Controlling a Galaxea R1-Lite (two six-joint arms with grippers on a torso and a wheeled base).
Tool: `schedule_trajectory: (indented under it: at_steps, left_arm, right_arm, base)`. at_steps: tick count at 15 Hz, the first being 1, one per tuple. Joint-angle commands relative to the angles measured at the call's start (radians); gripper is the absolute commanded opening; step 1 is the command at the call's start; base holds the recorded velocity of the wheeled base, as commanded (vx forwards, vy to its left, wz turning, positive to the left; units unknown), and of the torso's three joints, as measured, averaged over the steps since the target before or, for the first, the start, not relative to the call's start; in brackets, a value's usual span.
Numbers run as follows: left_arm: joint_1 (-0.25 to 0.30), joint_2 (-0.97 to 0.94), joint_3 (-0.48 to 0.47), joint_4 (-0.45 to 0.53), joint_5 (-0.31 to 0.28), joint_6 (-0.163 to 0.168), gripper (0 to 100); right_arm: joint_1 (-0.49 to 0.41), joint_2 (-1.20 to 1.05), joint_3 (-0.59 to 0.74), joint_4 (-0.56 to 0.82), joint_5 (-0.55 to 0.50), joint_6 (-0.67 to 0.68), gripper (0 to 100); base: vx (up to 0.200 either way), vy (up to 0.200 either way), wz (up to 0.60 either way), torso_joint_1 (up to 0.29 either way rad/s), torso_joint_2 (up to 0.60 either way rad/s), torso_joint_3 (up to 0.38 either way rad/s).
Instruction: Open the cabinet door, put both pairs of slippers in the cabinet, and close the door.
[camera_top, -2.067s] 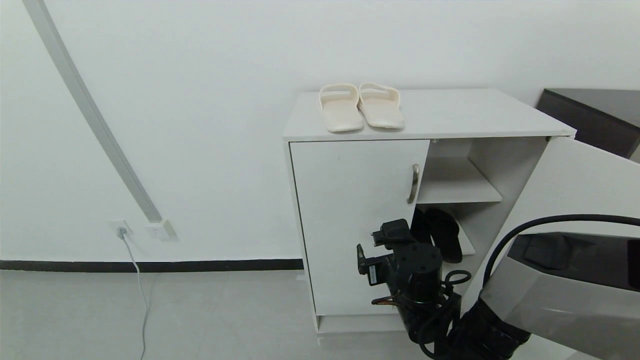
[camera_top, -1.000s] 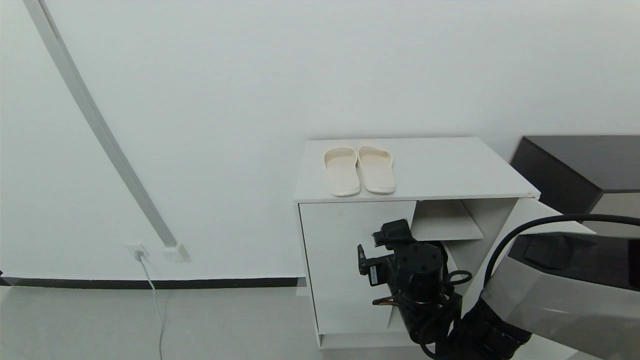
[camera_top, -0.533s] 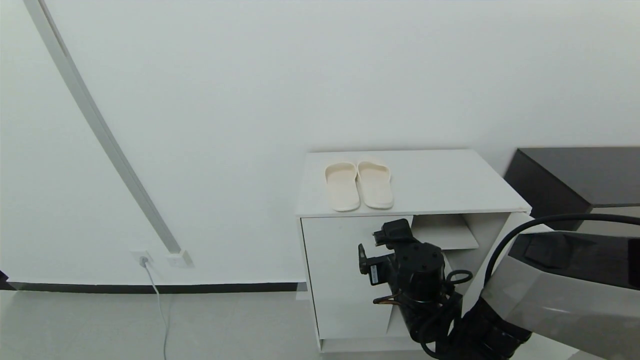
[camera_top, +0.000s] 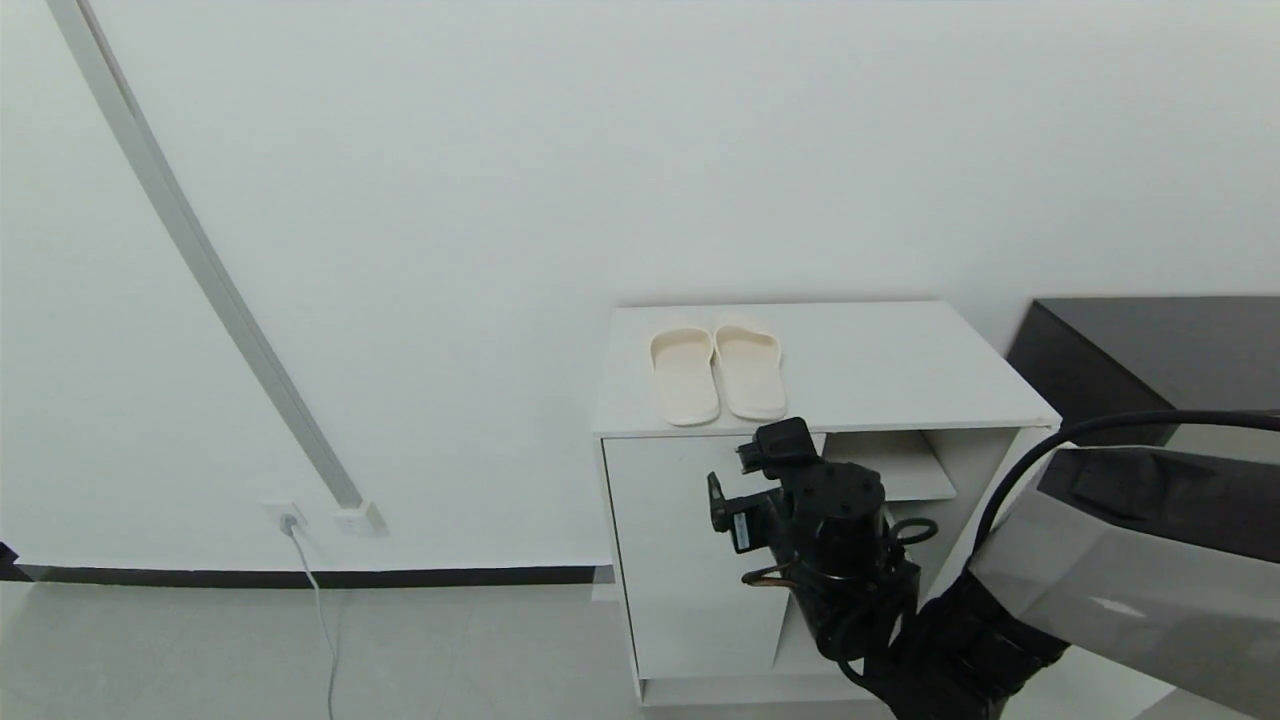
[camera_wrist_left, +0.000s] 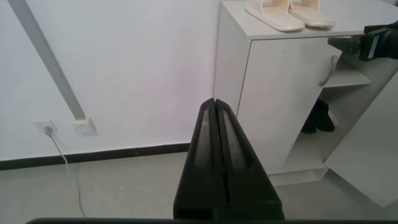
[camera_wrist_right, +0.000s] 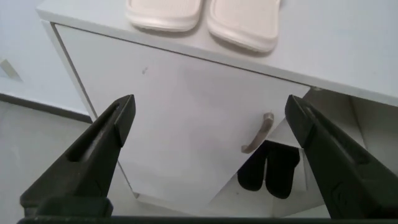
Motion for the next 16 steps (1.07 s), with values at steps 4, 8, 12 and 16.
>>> schedule_trajectory:
  at_steps: [4, 8, 12, 16]
  left_arm:
    - [0.000, 0.000, 0.000, 0.000, 0.000, 0.000, 0]
    - [0.000, 0.000, 0.000, 0.000, 0.000, 0.000, 0]
    - [0.000, 0.000, 0.000, 0.000, 0.000, -0.002, 0]
    - [0.000, 0.000, 0.000, 0.000, 0.000, -0.002, 0]
  right_arm:
    - [-0.010, -0.102, -0.213, 0.349, -0.007, 0.164, 100]
    - [-0.006, -0.147, -0.290, 0.532, -0.013, 0.246, 100]
    - [-0.006, -0.141, -0.296, 0.543, -0.016, 0.259, 100]
    - [-0.001, -0.137, -0.293, 0.543, -0.016, 0.259, 100]
  base:
    - [0.000, 0.000, 0.00, 0.000, 0.00, 0.000]
    - [0.000, 0.000, 0.00, 0.000, 0.00, 0.000]
    - [0.000, 0.000, 0.00, 0.000, 0.00, 0.000]
    - [0.200, 0.000, 0.00, -0.005, 0.00, 0.007]
